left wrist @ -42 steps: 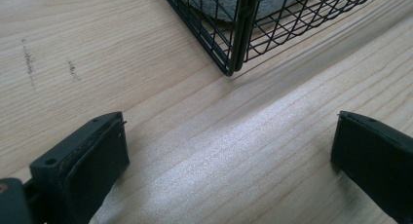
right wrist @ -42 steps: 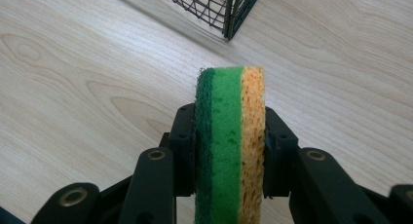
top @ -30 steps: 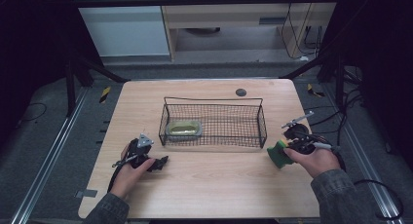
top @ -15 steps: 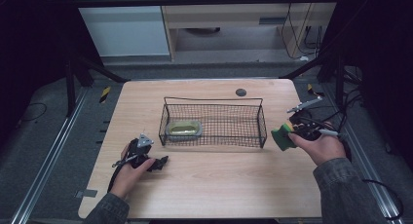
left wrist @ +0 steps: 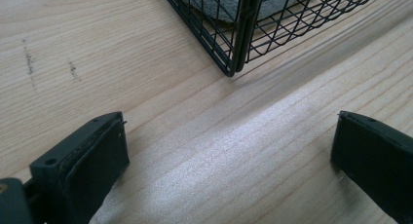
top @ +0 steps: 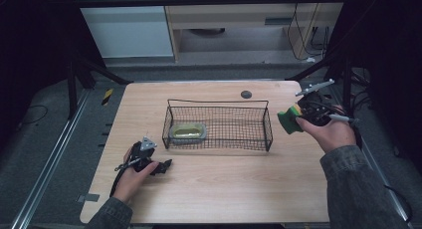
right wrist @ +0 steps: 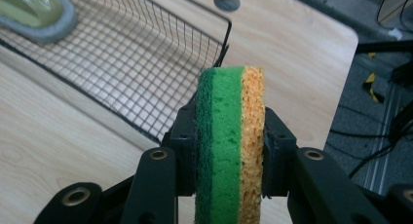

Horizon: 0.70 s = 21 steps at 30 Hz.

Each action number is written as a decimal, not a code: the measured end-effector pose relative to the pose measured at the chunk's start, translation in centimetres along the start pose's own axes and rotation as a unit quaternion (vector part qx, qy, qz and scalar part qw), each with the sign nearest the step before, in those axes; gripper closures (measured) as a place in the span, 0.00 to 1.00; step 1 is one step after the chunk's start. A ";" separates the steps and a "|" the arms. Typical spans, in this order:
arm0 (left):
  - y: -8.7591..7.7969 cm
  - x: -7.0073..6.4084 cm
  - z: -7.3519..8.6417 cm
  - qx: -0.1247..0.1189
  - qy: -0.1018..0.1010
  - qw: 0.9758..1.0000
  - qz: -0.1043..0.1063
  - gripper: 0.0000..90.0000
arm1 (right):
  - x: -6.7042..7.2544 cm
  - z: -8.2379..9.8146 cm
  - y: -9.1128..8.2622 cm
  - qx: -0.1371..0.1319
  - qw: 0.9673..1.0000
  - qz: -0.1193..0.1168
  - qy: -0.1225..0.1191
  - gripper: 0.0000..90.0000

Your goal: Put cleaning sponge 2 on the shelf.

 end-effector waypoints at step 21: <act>0.0 0.0 0.0 0.000 0.002 1.000 0.000 0.00 | 1.9 -4.2 1.2 -0.041 0.999 -0.013 -0.019 0.73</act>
Point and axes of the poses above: each handheld gripper's, and its own axes: y roughly forward along the jaws, z roughly out of its underside, x roughly to its left, the point moved 2 cm from there along y, roughly forward along the jaws, and after that the axes turned 1 degree about z, right-handed, at the moved point
